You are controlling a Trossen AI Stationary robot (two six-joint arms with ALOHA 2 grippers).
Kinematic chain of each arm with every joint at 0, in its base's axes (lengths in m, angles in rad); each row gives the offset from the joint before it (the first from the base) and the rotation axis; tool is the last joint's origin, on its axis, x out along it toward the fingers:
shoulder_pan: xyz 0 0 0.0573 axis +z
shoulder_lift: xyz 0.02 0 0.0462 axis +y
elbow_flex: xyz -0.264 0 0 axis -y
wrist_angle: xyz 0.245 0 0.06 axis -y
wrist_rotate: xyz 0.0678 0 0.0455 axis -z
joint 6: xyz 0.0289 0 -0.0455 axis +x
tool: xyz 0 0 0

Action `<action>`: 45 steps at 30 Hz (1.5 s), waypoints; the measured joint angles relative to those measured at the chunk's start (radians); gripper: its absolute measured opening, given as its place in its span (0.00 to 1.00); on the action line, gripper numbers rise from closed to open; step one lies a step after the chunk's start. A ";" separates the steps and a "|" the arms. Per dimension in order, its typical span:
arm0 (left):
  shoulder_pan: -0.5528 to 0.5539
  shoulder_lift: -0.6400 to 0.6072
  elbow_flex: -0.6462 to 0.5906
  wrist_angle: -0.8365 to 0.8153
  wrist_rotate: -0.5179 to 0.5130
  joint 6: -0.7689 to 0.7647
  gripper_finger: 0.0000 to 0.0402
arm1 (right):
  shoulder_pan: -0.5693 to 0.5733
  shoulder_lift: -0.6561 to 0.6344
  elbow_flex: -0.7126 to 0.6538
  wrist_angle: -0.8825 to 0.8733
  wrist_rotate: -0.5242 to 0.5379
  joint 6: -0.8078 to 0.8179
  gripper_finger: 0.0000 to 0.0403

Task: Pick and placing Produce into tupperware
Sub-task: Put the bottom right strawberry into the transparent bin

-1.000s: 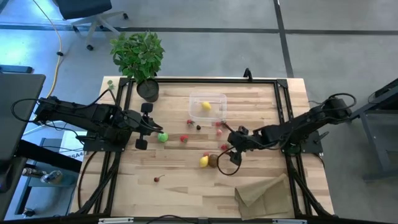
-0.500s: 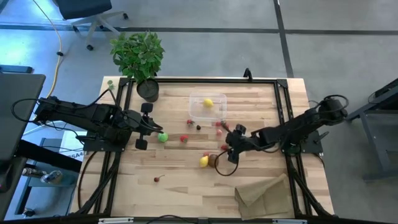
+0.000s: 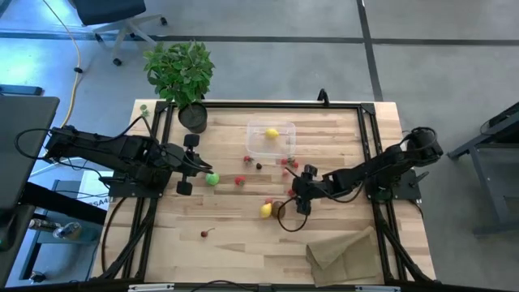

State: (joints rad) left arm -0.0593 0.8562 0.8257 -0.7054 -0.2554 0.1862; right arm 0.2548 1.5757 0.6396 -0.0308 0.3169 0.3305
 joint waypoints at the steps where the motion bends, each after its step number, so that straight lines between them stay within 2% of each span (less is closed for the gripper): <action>1: 0.000 0.000 0.000 0.000 0.000 0.000 0.01 | -0.002 0.000 -0.019 0.023 -0.003 0.001 0.68; 7: 0.000 0.000 0.000 0.000 0.000 0.000 0.01 | -0.020 0.001 -0.101 0.165 -0.037 0.027 0.68; 17: 0.000 0.000 0.000 0.000 0.000 0.000 0.01 | -0.047 0.001 -0.098 0.188 -0.066 0.004 0.68; 25: 0.000 0.000 0.000 0.000 0.000 0.000 0.01 | -0.046 0.026 -0.097 0.209 -0.102 0.010 0.63; 33: 0.000 0.000 0.000 0.000 0.000 0.000 0.01 | -0.046 0.046 -0.097 0.240 -0.093 0.009 0.63; 45: 0.000 0.000 0.000 0.000 0.000 0.000 0.01 | -0.047 0.047 -0.097 0.239 -0.100 0.012 0.52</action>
State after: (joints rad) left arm -0.0593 0.8566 0.8257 -0.7053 -0.2554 0.1861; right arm 0.2073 1.6226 0.5423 0.2079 0.2172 0.3424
